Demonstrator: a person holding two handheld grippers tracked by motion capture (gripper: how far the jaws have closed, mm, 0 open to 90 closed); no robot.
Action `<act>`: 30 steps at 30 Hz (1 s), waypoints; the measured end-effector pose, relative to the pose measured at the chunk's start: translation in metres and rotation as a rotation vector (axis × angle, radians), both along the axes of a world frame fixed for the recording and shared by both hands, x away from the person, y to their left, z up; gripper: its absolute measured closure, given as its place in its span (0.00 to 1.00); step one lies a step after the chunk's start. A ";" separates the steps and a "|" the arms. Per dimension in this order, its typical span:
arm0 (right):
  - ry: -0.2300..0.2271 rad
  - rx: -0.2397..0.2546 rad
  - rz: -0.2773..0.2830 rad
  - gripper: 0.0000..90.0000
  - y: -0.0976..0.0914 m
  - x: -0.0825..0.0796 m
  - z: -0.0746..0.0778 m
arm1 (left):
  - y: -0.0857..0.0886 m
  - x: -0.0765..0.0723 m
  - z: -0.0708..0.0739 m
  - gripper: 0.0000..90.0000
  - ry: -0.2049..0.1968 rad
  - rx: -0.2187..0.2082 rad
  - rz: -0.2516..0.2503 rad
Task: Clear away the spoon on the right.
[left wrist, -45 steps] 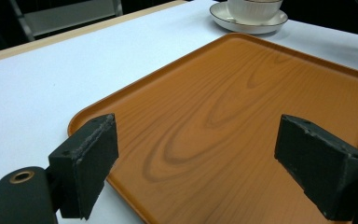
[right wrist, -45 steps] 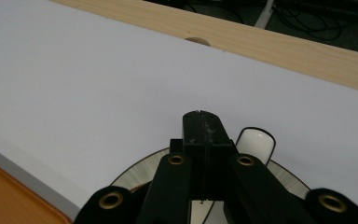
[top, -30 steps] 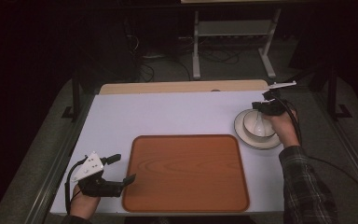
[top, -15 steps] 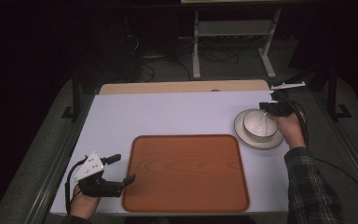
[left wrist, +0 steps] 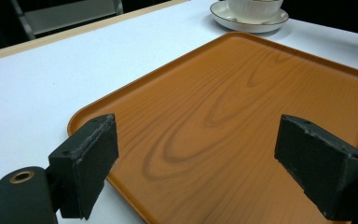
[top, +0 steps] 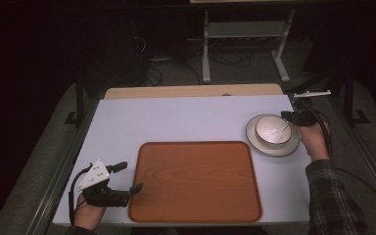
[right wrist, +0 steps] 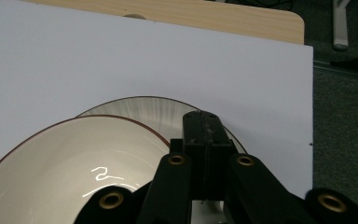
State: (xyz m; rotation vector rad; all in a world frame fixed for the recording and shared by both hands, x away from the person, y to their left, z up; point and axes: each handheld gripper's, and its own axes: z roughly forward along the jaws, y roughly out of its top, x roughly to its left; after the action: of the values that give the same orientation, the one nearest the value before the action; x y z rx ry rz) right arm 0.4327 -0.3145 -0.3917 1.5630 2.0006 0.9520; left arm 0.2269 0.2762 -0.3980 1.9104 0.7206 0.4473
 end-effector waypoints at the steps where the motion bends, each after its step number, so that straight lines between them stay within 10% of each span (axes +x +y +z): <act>1: -0.001 0.004 -0.003 0.99 -0.001 -0.001 0.000 | 0.000 0.000 0.000 0.14 -0.001 0.000 -0.002; 30: -0.028 -0.006 -0.027 0.99 -0.015 -0.044 0.001 | -0.003 -0.001 0.001 0.14 -0.002 0.003 -0.008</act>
State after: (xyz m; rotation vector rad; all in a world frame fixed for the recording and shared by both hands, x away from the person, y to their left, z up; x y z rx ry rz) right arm 0.3891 -0.3295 -0.3909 1.5609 1.9566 0.9513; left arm 0.2261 0.2737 -0.3974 1.9147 0.7116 0.4450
